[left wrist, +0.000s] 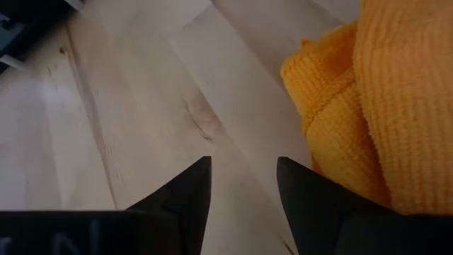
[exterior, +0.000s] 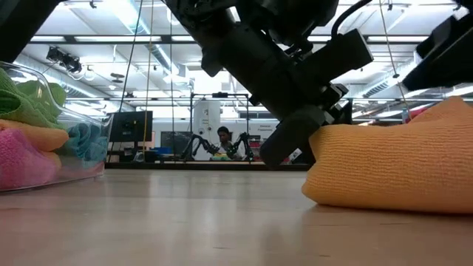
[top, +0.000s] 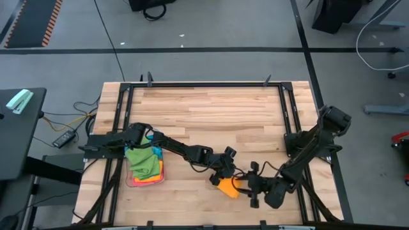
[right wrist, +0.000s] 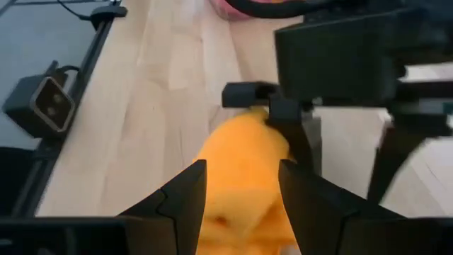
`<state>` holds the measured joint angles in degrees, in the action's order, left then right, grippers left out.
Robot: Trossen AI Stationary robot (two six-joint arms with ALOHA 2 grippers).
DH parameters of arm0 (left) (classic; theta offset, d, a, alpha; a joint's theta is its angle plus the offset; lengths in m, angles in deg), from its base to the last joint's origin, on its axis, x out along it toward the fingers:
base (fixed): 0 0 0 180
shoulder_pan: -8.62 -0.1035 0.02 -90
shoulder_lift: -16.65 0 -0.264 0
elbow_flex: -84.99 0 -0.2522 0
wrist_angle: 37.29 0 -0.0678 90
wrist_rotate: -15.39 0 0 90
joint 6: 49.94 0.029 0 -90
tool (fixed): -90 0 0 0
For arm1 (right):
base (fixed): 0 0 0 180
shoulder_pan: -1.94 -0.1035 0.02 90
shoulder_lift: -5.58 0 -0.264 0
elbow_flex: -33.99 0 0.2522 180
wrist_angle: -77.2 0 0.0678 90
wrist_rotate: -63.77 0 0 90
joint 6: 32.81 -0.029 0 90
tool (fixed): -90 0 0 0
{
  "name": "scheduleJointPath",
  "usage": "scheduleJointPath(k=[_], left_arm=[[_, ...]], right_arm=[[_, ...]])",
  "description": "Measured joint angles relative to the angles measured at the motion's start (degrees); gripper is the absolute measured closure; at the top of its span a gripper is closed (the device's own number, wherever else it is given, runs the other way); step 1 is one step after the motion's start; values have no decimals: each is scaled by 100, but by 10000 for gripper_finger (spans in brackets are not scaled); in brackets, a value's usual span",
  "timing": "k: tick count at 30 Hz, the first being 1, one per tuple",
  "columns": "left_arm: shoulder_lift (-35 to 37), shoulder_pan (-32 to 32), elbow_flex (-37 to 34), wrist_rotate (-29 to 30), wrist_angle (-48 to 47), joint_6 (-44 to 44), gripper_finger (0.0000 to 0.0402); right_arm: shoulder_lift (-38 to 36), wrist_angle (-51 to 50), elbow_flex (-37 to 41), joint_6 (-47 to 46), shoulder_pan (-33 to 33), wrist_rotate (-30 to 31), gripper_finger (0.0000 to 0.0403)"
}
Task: Fold microfiber towels
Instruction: Fold the yellow microfiber cloth
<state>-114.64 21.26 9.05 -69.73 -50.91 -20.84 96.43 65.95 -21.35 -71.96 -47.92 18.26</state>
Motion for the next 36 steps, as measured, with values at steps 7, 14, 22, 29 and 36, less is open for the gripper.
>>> scheduleJointPath(k=[7, 14, 22, 29, 36], left_arm=[[0, 1, 0, -2, -14, -37, 234], [-2, 0, 0, 1, -31, -38, 239], [262, -7, 23, 807, -213, 415, 240], [647, -7, 20, 937, -775, 681, 242], [1027, 23, 13, -111, -1850, 284, 259]], right_arm=[[673, 1252, 0, 845, 24, 349, 217], [1264, 1308, 0, 819, 221, 110, 217], [1307, 985, -2, 331, 216, 45, 217], [1302, 679, -4, -44, 216, -18, 217], [1300, 625, -2, -164, 220, 17, 217]])
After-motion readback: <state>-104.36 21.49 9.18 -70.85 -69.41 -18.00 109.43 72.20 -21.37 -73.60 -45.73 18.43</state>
